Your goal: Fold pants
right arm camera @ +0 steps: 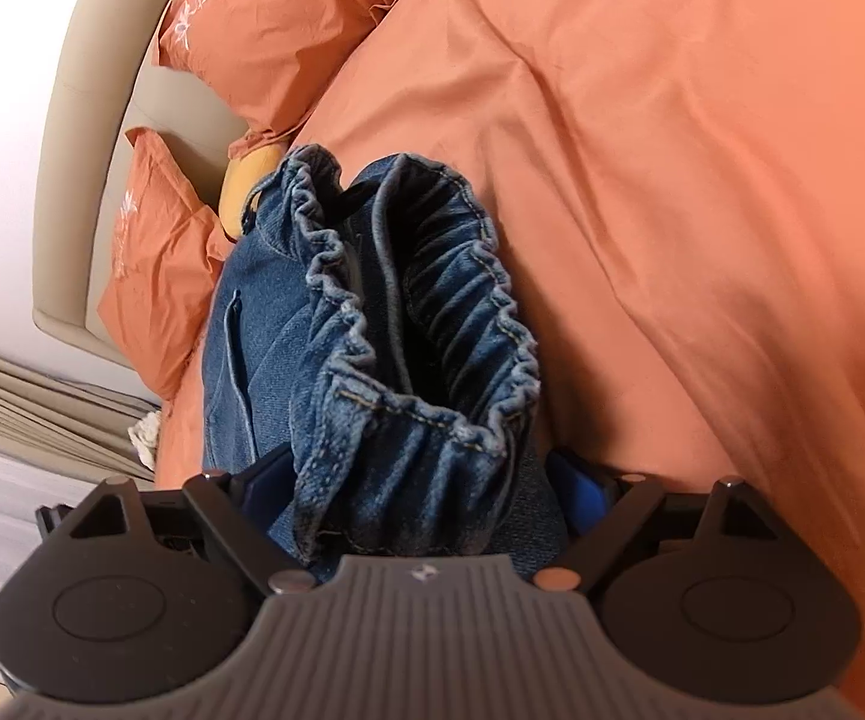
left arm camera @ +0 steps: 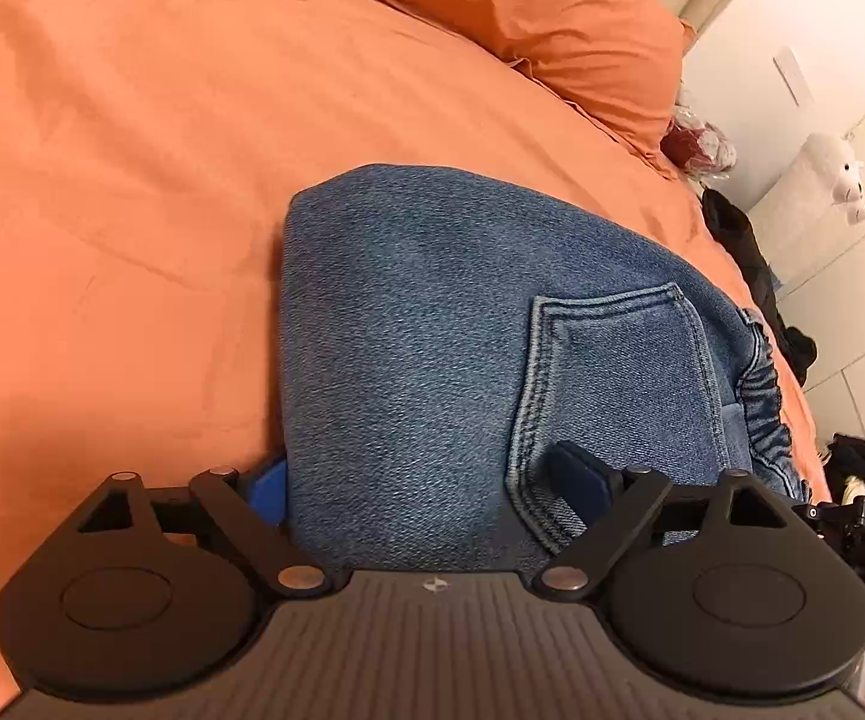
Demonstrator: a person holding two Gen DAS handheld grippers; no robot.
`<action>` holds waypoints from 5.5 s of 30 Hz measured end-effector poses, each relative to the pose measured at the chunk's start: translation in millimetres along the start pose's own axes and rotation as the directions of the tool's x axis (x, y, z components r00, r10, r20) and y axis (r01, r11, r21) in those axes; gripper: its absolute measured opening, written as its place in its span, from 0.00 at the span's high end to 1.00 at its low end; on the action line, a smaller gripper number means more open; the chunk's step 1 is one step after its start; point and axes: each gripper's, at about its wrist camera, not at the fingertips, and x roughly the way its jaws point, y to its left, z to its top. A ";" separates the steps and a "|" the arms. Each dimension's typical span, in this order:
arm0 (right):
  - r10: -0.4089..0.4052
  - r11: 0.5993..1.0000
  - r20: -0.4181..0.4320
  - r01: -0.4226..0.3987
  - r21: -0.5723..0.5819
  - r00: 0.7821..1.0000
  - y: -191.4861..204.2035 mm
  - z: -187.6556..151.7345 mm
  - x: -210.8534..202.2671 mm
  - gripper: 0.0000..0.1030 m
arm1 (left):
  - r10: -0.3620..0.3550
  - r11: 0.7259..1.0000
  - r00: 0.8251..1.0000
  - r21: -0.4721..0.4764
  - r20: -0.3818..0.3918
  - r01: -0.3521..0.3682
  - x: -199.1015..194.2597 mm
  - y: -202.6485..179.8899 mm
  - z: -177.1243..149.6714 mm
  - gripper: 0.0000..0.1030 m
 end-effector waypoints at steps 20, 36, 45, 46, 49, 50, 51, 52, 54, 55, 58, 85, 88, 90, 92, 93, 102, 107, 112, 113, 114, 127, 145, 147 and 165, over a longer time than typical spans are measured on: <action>-0.030 0.978 0.028 0.036 -0.206 0.999 110.7 -24.7 -29.2 0.50 | 0.061 0.985 0.998 0.162 0.004 -0.061 -73.6 -30.3 3.4 0.62; 0.181 0.940 -0.105 -0.204 -0.273 0.978 269.8 -170.9 92.8 0.51 | 0.277 0.942 0.954 0.162 0.113 -0.293 -265.6 107.9 4.7 0.62; 0.135 0.940 -0.149 -0.174 -0.293 0.980 302.4 -235.6 164.4 0.51 | 0.304 0.938 0.950 0.148 0.076 -0.312 -268.4 189.7 -5.4 0.63; 0.118 0.941 -0.156 -0.161 -0.299 0.981 302.2 -239.8 170.0 0.51 | 0.295 0.943 0.952 0.136 0.076 -0.303 -266.7 198.4 -7.8 0.63; 0.046 0.952 -0.199 -0.103 -0.287 0.979 293.9 -246.4 186.6 0.51 | 0.279 0.952 0.958 0.112 0.060 -0.284 -248.7 214.7 -16.2 0.63; 0.022 0.956 -0.206 -0.081 -0.282 0.978 289.4 -249.2 191.4 0.51 | 0.279 0.953 0.959 0.111 0.050 -0.283 -245.0 221.7 -19.5 0.62; 0.003 0.960 -0.208 -0.061 -0.273 0.978 285.2 -251.2 195.3 0.51 | 0.277 0.954 0.960 0.104 0.044 -0.280 -240.4 227.1 -22.1 0.60; -0.009 0.965 -0.206 -0.045 -0.258 0.978 281.6 -251.1 199.7 0.51 | 0.268 0.958 0.962 0.089 0.043 -0.271 -238.7 232.8 -23.1 0.59; -0.034 0.973 -0.201 -0.014 -0.230 0.979 277.3 -248.7 209.2 0.51 | 0.251 0.966 0.967 0.060 0.034 -0.252 -234.7 240.4 -20.6 0.53; -0.046 0.976 -0.202 0.001 -0.220 0.978 276.5 -248.2 214.4 0.51 | 0.257 0.964 0.966 0.069 0.024 -0.258 -231.7 241.5 -19.2 0.50; -0.070 0.974 -0.196 0.025 -0.226 0.978 272.5 -252.0 211.1 0.49 | 0.317 0.943 0.948 0.098 0.017 -0.317 -222.0 237.8 -17.0 0.32; 0.010 0.511 0.159 0.132 -0.849 0.987 466.1 -331.9 -30.2 0.20 | 0.679 0.599 0.645 0.244 0.350 -0.763 -516.0 26.0 -53.9 0.29; 0.046 0.468 0.206 0.161 -0.869 0.977 463.2 -362.2 -54.1 0.14 | 0.645 0.612 0.643 0.225 0.413 -0.758 -517.1 3.0 -89.0 0.23; 0.082 0.441 0.245 0.185 -0.878 0.966 456.3 -380.6 -71.4 0.12 | 0.613 0.632 0.646 0.208 0.456 -0.746 -514.4 -12.0 -116.2 0.22; 0.115 0.429 0.290 0.215 -0.877 0.950 449.4 -397.8 -83.4 0.07 | 0.575 0.664 0.655 0.188 0.489 -0.723 -511.6 -23.4 -141.3 0.16; 0.127 0.428 0.307 0.227 -0.875 0.943 444.8 -405.7 -89.7 0.07 | 0.563 0.678 0.657 0.174 0.502 -0.714 -508.1 -28.5 -153.1 0.12; 0.095 0.550 0.395 0.283 -0.786 0.914 390.3 -446.5 -102.3 0.05 | 0.527 0.758 0.680 0.081 0.509 -0.648 -458.4 -38.9 -222.7 0.11; 0.036 0.518 0.454 0.372 -0.770 0.890 367.3 -462.7 -88.0 0.05 | 0.552 0.771 0.711 0.059 0.436 -0.634 -425.2 -31.0 -239.5 0.11; 0.021 0.548 0.420 0.341 -0.764 0.907 354.0 -463.7 -75.1 0.05 | 0.566 0.761 0.712 0.069 0.416 -0.646 -403.6 -27.1 -253.1 0.11; 0.015 0.551 0.417 0.340 -0.762 0.909 352.7 -463.5 -72.0 0.05 | 0.566 0.761 0.713 0.070 0.413 -0.645 -401.0 -25.9 -254.5 0.11; 0.012 0.547 0.411 0.338 -0.766 0.911 351.2 -463.9 -69.6 0.05 | 0.568 0.763 0.716 0.068 0.406 -0.643 -398.1 -24.3 -255.2 0.11; -0.037 0.561 0.378 0.332 -0.758 0.925 347.7 -462.2 -57.2 0.05 | 0.560 0.791 0.735 0.016 0.383 -0.611 -394.5 -11.3 -262.1 0.11; 0.001 0.561 0.407 0.337 -0.756 0.913 351.4 -465.0 -75.7 0.05 | 0.551 0.792 0.728 0.020 0.408 -0.610 -402.1 -27.8 -263.5 0.11; 0.001 0.562 0.409 0.338 -0.755 0.913 351.3 -465.9 -76.3 0.05 | 0.553 0.790 0.727 0.020 0.407 -0.613 -402.1 -28.6 -263.6 0.11; 0.018 0.537 0.411 0.338 -0.773 0.912 351.7 -471.2 -80.1 0.05 | 0.551 0.789 0.728 0.032 0.409 -0.614 -403.5 -28.7 -263.8 0.11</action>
